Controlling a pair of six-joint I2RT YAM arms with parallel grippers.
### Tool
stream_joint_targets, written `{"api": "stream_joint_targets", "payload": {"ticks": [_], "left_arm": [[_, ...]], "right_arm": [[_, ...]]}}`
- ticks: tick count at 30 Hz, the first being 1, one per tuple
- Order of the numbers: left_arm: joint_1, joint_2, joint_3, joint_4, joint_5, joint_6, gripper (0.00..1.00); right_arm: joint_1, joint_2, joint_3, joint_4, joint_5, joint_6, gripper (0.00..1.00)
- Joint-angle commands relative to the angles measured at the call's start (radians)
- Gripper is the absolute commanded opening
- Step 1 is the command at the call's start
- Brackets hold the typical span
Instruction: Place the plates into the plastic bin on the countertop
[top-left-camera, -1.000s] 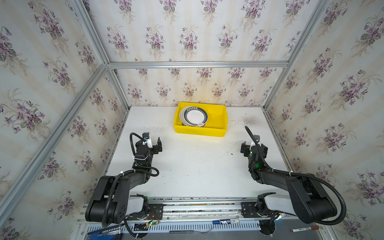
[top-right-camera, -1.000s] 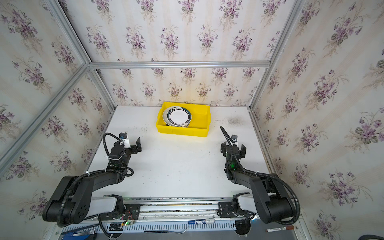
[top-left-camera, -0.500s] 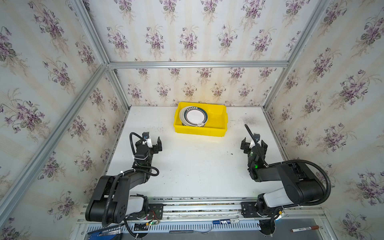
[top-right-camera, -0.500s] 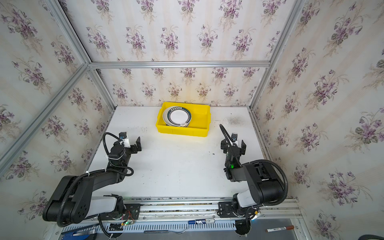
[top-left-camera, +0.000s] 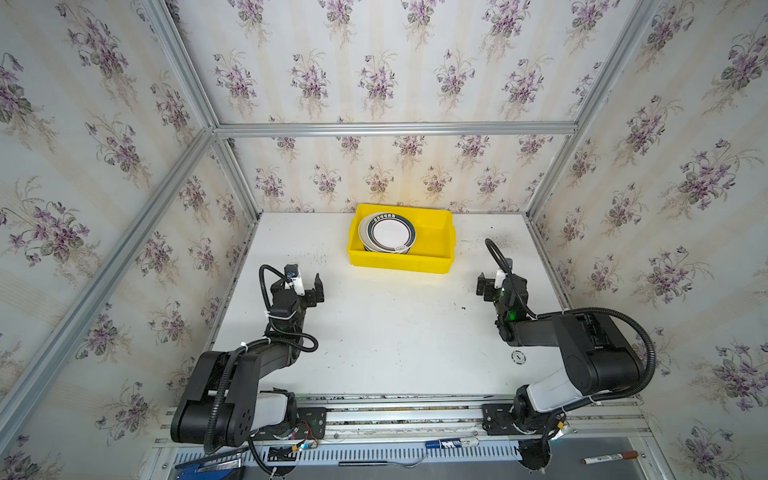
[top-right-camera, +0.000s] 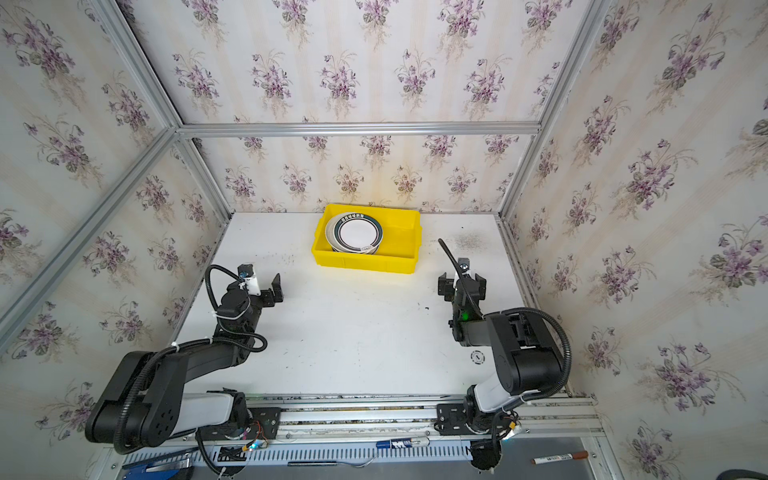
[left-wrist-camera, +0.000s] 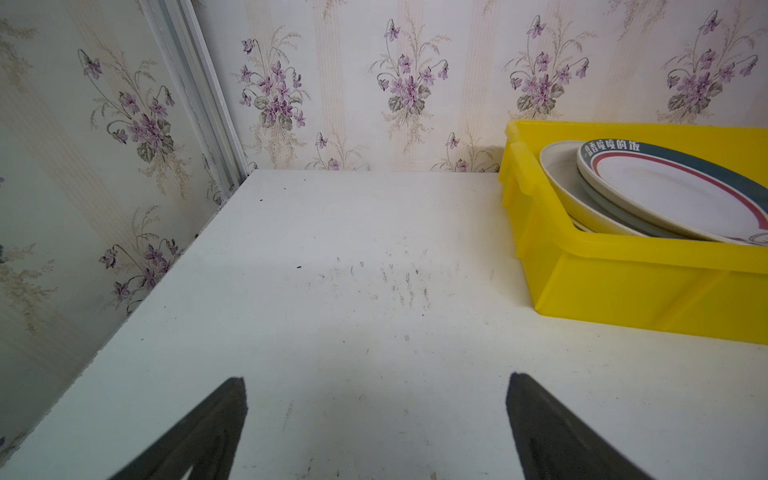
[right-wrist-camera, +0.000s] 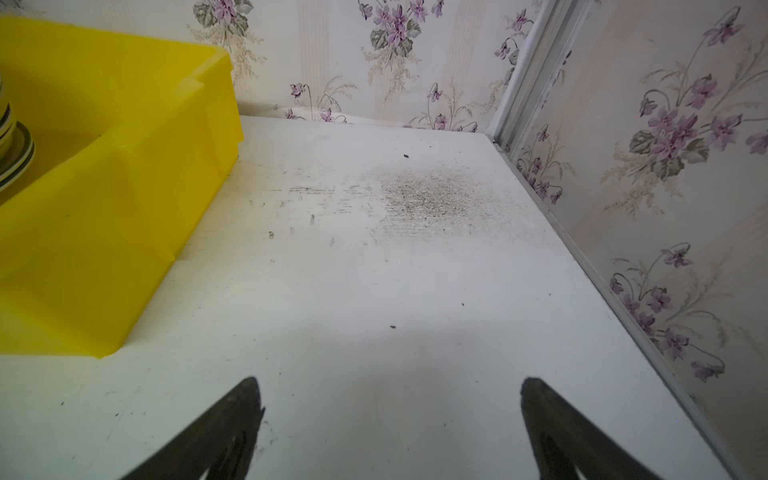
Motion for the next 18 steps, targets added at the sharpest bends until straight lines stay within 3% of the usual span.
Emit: {"api": "stream_joint_targets", "payload": {"ticks": [1,18], "left_arm": [[0.005,0.003,0.011,0.023,0.009,0.009,1.00],[0.022,0.004,0.023,0.002,0.048,0.004,1.00]], "right_arm": [[-0.001,-0.007,0.009,-0.002,-0.022,0.019,0.99],[-0.002,-0.001,0.006,0.021,-0.022,0.014,0.99]]}}
